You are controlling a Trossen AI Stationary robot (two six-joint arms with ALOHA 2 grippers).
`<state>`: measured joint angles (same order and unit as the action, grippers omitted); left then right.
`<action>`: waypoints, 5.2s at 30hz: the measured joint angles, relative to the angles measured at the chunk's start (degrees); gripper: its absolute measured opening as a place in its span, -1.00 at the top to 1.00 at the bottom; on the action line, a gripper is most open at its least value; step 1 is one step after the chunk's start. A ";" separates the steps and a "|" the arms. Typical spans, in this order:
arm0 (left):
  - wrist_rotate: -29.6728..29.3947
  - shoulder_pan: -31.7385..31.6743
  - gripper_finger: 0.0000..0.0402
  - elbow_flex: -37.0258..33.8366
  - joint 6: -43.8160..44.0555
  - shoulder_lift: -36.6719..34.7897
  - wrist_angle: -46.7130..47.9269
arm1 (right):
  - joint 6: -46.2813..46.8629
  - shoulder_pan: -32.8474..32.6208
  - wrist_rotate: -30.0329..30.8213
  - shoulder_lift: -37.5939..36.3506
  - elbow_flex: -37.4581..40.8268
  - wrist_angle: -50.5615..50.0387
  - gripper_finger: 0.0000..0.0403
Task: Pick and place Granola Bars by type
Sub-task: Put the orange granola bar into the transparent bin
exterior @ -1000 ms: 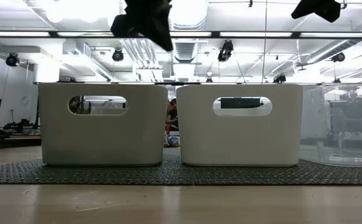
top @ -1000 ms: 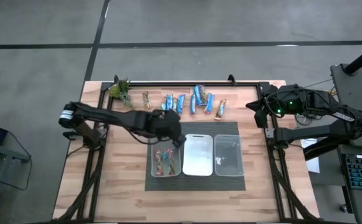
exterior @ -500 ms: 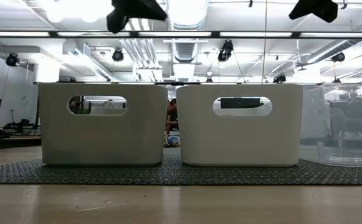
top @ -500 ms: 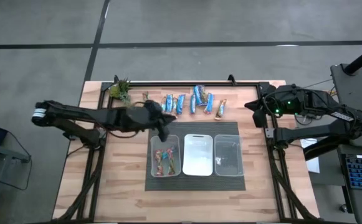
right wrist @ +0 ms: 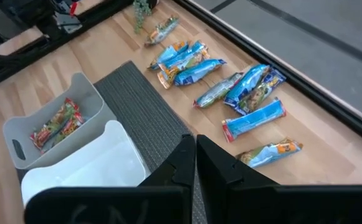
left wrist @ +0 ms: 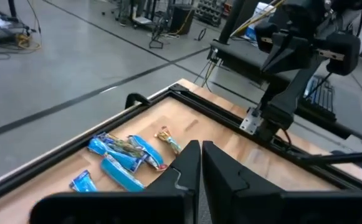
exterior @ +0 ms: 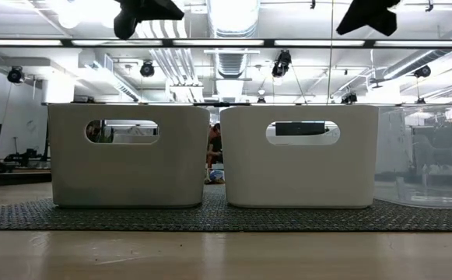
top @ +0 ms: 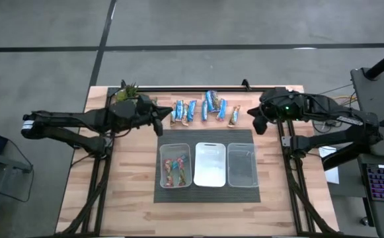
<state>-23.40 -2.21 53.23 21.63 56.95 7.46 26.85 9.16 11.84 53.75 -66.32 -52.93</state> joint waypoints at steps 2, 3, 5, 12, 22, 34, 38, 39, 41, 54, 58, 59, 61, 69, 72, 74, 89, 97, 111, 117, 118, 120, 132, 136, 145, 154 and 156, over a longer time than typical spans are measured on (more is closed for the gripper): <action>0.07 -0.47 1.00 0.00 -0.42 0.01 0.16 | 0.15 1.19 -1.48 1.32 -0.61 0.02 0.96; 0.06 -0.66 1.00 0.00 -0.44 0.11 0.22 | 0.17 1.70 -1.88 1.94 -1.03 0.02 0.96; 0.00 -1.02 1.00 0.00 -0.53 0.18 1.05 | 0.15 3.02 -2.92 3.21 -2.19 0.04 0.96; 0.00 -2.05 1.00 0.00 -0.53 0.22 2.99 | 0.16 7.20 -3.38 7.60 -6.82 0.05 0.96; -0.02 -2.50 1.00 0.00 -0.74 0.22 5.23 | 0.17 11.27 -5.00 15.59 -13.27 -0.14 0.96; 0.00 -2.50 1.00 0.00 -0.66 0.20 5.62 | 0.05 12.25 -4.85 20.50 -16.11 -0.83 0.87; 0.00 -2.50 1.00 0.00 -0.66 0.17 5.60 | 0.29 12.73 -4.82 20.79 -16.11 -0.81 0.80; 0.00 -2.51 1.00 0.00 -0.66 0.17 5.62 | 0.90 12.81 -4.84 21.03 -16.09 -0.79 0.78; -0.02 -2.57 1.00 0.00 -0.66 0.17 5.60 | 2.15 13.21 -5.32 21.45 -16.09 -0.71 0.74; -0.02 -2.68 1.00 0.00 -1.14 0.15 5.62 | 6.80 16.88 -9.20 29.82 -16.17 2.17 0.07; -0.02 -2.66 1.00 0.00 -1.12 0.15 5.63 | 6.76 17.34 -10.44 34.72 -17.27 2.38 -0.13; -0.02 -2.66 1.00 0.00 -1.11 0.15 5.64 | 6.52 17.36 -10.52 35.88 -17.59 2.36 -0.17; -0.02 -2.66 1.00 0.00 -1.02 0.15 5.64 | 6.30 17.48 -10.54 38.16 -18.27 2.64 -0.25; -0.02 -2.66 1.00 0.00 -0.51 0.15 5.67 | 6.84 18.04 -10.61 47.26 -21.81 5.36 -0.36; -0.02 -2.66 1.00 0.00 -0.51 0.13 5.67 | 7.07 18.04 -11.14 50.92 -23.27 5.25 -0.34; -0.02 -2.66 1.00 0.00 -0.48 0.14 5.67 | 7.97 18.06 -12.99 53.15 -24.31 5.16 -0.32; -0.02 -2.66 1.00 0.00 -0.16 0.13 5.69 | 10.06 18.13 -17.02 63.17 -26.34 5.39 -0.20; -0.02 -2.66 1.00 0.00 -0.16 0.13 6.04 | 10.64 18.13 -17.04 64.31 -26.34 6.23 -0.20; -0.04 -2.66 1.00 0.00 0.86 0.20 6.40 | 12.31 18.02 -19.40 67.24 -26.29 9.12 -0.18; -0.04 -2.66 1.00 0.00 0.98 0.22 6.72 | 12.24 17.99 -19.44 67.22 -26.28 9.15 -0.17; -0.04 -2.66 1.00 0.00 1.00 0.22 6.74 | 12.24 17.99 -19.48 67.22 -26.33 9.04 -0.17; -0.04 -2.66 1.00 0.00 1.00 0.22 6.74 | 12.18 17.92 -19.68 67.22 -26.91 8.75 -0.17; -0.04 -2.66 1.00 0.00 1.61 0.24 6.74 | 5.62 18.69 -13.57 67.04 -33.03 -5.04 -0.15; -0.03 -2.65 1.00 0.00 2.42 0.24 6.74 | 5.44 18.59 -10.37 66.24 -32.45 -11.06 -0.15; -0.02 -2.65 1.00 0.00 2.40 0.24 7.19 | 7.25 18.17 -10.33 57.72 -23.76 -10.82 -0.14; -0.02 -2.64 1.00 0.00 2.49 0.26 8.11 | 13.41 19.91 -10.47 47.15 -8.28 0.21 -0.14; -0.03 -2.66 1.00 0.00 2.51 0.26 8.09 | 14.16 20.47 -11.25 46.38 -5.71 1.83 -0.14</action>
<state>-23.43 -4.86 53.23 24.14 57.21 15.55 41.01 29.63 0.59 100.13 -72.03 -51.10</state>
